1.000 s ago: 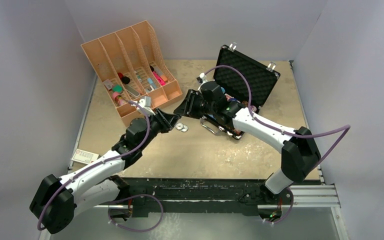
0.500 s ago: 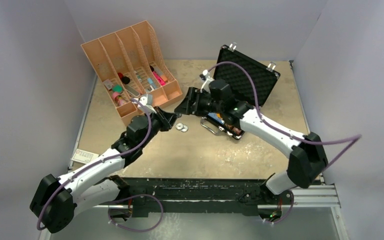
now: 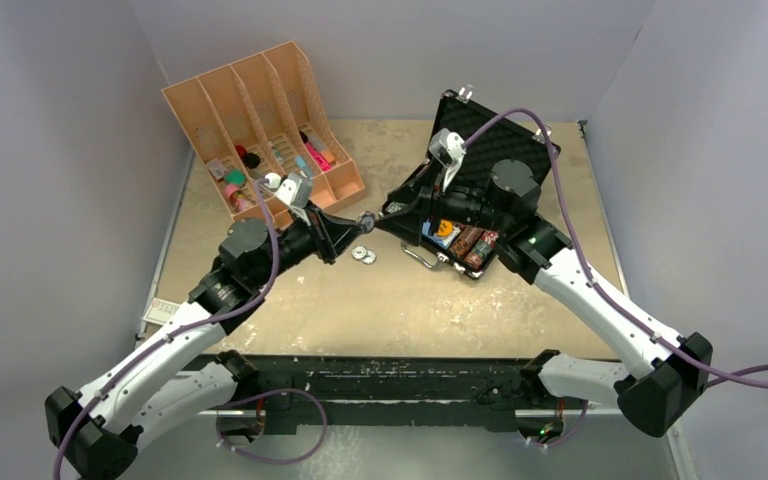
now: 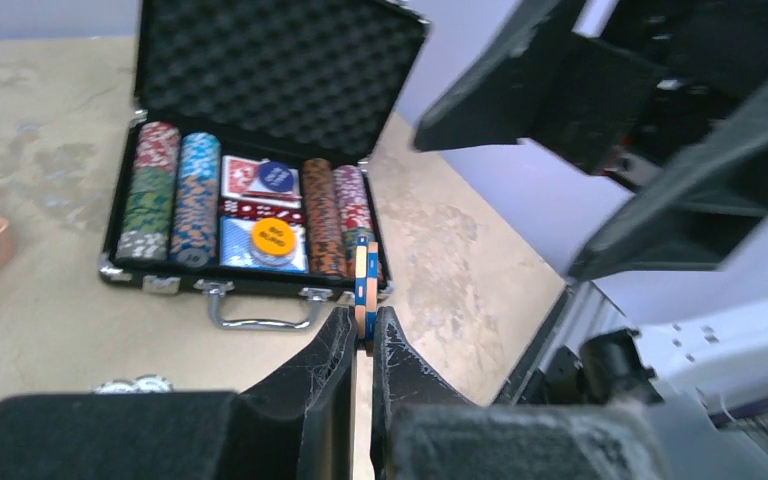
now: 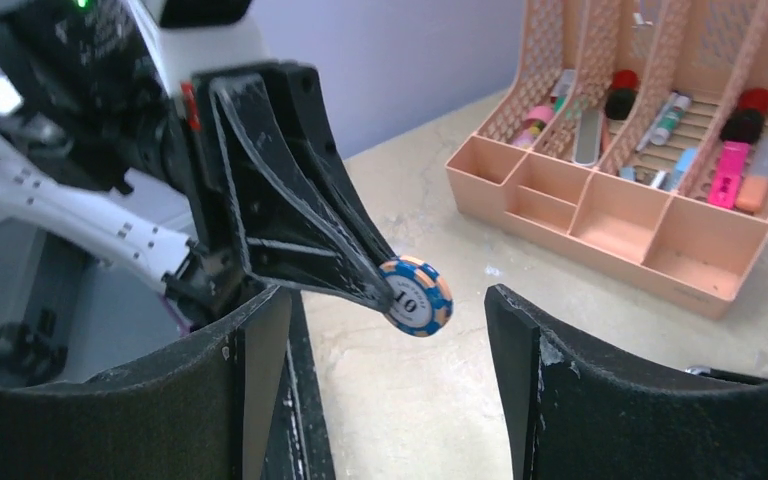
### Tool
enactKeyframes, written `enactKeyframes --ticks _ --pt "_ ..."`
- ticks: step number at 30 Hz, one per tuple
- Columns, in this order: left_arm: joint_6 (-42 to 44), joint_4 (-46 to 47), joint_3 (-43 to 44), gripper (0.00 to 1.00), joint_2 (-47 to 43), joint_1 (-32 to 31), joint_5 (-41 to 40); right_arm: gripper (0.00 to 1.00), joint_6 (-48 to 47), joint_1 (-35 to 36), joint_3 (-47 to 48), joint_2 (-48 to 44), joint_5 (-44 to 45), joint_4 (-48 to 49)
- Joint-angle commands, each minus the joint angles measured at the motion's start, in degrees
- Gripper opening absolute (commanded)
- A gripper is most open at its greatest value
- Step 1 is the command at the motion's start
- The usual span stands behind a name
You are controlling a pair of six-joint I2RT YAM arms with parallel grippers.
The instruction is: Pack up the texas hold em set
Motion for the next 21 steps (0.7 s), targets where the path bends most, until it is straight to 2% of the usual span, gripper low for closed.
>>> enactKeyframes --ticks 1,8,13,18,21 --pt "5.71 -0.86 4.0 0.0 -2.99 0.31 10.98 0.73 -7.49 -0.03 -0.94 -0.78 -7.96 3.01" --pt "7.37 -2.26 5.92 0.0 -3.44 0.36 15.58 0.69 -11.67 -0.08 0.02 -0.54 -11.75 0.92" --pt "7.83 -2.58 6.17 0.0 -2.5 0.25 17.28 0.63 -15.79 -0.05 2.64 1.68 -14.75 -2.65" --pt "7.57 -1.86 5.82 0.0 -2.5 0.26 18.13 0.52 -16.77 -0.07 2.57 2.85 -18.27 -2.35" --pt "7.65 -1.84 5.8 0.0 -2.74 0.25 18.28 0.38 -16.95 -0.01 2.63 3.29 -21.62 -1.98"
